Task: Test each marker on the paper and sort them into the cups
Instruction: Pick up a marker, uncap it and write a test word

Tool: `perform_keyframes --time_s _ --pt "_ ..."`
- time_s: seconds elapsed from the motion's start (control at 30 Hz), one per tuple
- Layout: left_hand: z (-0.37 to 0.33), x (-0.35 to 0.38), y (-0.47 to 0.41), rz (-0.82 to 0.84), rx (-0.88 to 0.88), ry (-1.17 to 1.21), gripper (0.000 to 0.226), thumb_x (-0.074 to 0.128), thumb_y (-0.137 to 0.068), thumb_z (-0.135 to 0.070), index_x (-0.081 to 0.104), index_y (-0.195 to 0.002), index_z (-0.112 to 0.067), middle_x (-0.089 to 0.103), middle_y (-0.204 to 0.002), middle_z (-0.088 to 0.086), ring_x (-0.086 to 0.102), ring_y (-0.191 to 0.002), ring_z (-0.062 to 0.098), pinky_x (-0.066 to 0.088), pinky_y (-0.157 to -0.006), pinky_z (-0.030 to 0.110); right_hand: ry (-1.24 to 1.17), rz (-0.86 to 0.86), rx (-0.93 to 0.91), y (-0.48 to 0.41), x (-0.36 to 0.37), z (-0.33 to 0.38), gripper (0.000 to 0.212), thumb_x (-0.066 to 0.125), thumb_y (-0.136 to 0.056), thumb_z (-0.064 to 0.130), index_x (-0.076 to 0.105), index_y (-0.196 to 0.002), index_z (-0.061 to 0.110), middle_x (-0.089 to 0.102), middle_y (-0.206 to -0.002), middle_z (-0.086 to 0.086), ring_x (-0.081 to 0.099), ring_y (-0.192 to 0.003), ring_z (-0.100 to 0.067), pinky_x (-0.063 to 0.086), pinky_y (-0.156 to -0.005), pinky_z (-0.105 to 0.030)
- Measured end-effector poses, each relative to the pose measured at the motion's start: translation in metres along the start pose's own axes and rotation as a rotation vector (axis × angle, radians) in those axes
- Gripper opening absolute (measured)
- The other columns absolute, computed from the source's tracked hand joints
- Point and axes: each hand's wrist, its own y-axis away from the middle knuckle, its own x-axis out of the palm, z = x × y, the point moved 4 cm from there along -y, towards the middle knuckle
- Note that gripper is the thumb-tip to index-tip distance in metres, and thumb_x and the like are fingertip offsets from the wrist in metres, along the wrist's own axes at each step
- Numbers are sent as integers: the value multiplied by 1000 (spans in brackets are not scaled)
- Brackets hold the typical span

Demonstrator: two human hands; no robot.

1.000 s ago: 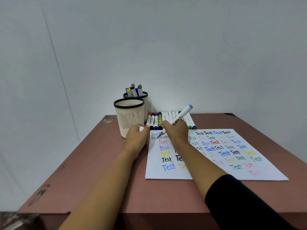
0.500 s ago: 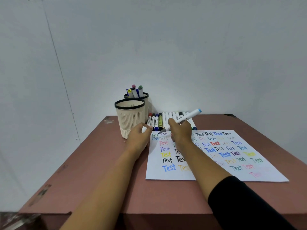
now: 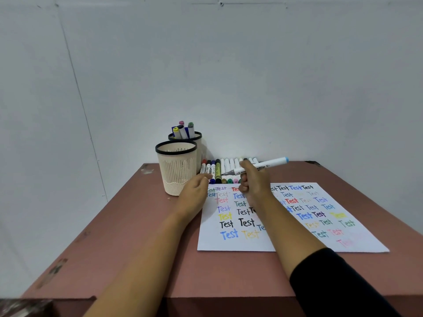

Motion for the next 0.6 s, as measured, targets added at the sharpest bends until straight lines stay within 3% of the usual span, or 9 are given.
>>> perform_keyframes --time_s 0.1,0.23,0.6 --pt "0 2 0 32 68 -57 32 46 -97 -19 54 -126 -9 56 -125 2 49 -112 10 31 -82 11 6 41 -2 1 1 1 27 58 -86 8 43 -64 13 33 -39 6 24 -31 -5 20 -33 -15" --pt "2 0 0 -8 39 -23 20 58 -91 -21 58 -109 -12 57 -86 -6 52 -79 8 37 -59 5 51 116 -3 3 5 0 27 56 -87 7 43 -64 13 30 -44 3 23 -34 -7 19 -34 -15" --pt "-3 1 1 44 82 17 11 59 -90 -25 64 -92 -16 57 -74 -9 49 -65 1 36 -55 7 152 261 49 11 13 -6 24 57 -87 6 48 -65 10 32 -48 -1 25 -37 -8 21 -37 -16"
